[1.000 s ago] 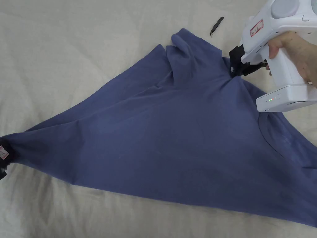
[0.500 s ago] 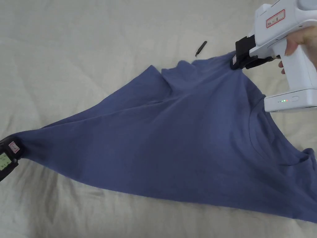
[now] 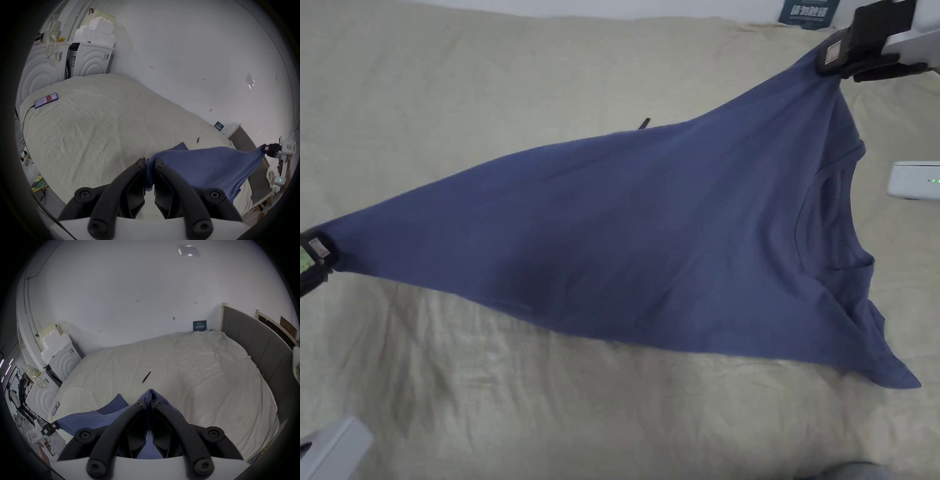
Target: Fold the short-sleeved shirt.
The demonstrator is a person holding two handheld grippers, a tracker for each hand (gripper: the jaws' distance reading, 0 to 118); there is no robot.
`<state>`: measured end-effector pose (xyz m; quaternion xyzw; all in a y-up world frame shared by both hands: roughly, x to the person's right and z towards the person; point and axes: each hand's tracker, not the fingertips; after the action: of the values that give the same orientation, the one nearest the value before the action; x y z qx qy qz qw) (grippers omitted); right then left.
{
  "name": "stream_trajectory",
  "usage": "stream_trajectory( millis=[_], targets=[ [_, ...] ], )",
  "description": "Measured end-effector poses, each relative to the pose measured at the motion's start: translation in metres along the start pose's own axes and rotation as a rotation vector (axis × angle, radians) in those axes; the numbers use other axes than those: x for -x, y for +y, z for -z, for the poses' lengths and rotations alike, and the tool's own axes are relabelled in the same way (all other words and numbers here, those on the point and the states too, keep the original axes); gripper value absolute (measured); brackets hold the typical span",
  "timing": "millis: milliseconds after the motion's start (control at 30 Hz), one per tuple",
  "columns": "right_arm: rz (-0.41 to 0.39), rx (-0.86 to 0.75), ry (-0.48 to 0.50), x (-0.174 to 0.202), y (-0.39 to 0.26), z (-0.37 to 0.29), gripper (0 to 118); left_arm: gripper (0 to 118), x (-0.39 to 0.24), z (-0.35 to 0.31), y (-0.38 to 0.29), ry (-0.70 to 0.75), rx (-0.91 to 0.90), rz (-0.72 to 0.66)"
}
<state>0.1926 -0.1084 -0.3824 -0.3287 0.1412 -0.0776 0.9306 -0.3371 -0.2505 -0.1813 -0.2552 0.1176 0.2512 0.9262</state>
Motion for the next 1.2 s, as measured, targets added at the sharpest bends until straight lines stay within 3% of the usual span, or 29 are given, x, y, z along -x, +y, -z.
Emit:
stream_trajectory(
  millis=[333,533,733,967,1200],
  targets=[
    [0.004,-0.183,-0.058,-0.021,-0.03,-0.116,2,7,-0.049,-0.04,0.035,-0.149,-0.13,0.03],
    [0.043,-0.294,-0.075,-0.031,-0.024,-0.16,2,7,-0.084,-0.06,0.076,-0.205,-0.233,0.086],
    [0.032,-0.359,-0.095,-0.031,-0.008,-0.193,2,7,-0.115,-0.085,0.123,-0.241,-0.325,0.132],
    [0.023,-0.449,-0.093,-0.017,0.024,-0.228,2,7,-0.135,-0.119,0.176,-0.261,-0.393,0.165],
    [-0.056,-0.53,-0.109,0.013,0.063,-0.254,2,7,-0.146,-0.144,0.217,-0.214,-0.447,0.208]
  ],
)
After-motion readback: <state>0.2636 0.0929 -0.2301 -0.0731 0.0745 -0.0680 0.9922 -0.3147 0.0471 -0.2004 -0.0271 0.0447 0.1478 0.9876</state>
